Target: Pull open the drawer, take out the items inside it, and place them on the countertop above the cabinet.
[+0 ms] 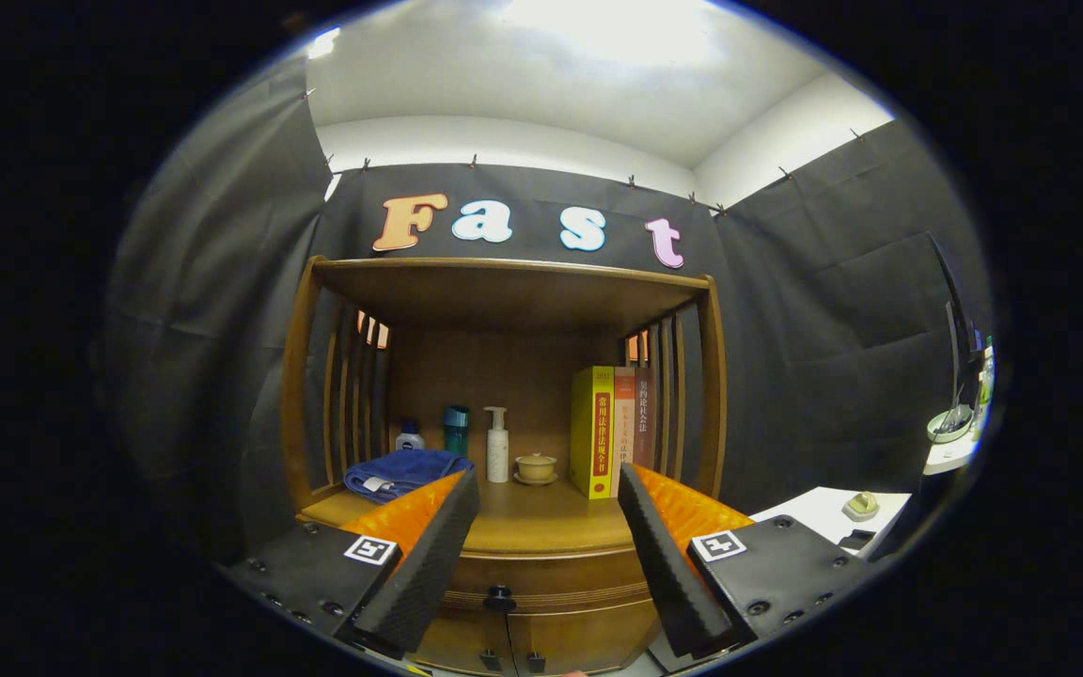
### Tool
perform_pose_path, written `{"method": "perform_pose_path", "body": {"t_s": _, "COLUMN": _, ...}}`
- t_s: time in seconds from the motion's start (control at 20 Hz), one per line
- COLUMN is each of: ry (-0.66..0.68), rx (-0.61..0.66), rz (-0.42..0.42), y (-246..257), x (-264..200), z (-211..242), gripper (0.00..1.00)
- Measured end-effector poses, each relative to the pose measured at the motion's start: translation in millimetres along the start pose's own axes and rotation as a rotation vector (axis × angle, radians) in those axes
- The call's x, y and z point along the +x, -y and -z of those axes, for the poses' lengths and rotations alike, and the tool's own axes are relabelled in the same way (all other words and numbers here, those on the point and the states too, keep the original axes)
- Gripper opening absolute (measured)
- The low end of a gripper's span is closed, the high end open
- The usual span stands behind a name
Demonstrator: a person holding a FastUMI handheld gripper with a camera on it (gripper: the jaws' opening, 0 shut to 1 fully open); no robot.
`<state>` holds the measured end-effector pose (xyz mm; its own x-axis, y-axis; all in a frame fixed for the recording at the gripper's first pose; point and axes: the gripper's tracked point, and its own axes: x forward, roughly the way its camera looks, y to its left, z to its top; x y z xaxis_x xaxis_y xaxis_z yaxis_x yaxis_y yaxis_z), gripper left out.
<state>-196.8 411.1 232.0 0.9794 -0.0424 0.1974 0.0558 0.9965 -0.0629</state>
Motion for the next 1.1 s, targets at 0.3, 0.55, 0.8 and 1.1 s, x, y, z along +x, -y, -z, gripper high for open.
{"method": "perform_pose_path", "body": {"t_s": 0.3, "ry": -0.052, "rx": 0.019, "rz": -0.044, "y": -19.5, "x": 16.3, "z": 74.2, "gripper": 0.98}}
{"method": "perform_pose_path", "body": {"t_s": 0.55, "ry": -0.17, "rx": 0.031, "rz": -0.07, "y": -41.4, "x": 27.1, "z": 169.9, "gripper": 0.99}}
{"method": "perform_pose_path", "body": {"t_s": 0.8, "ry": -0.242, "rx": 0.035, "rz": -0.08, "y": -52.3, "x": 29.6, "z": 239.3, "gripper": 0.98}}
{"method": "perform_pose_path", "body": {"t_s": 1.1, "ry": -0.341, "rx": 0.042, "rz": -0.078, "y": -52.0, "x": 42.8, "z": 294.0, "gripper": 0.85}}
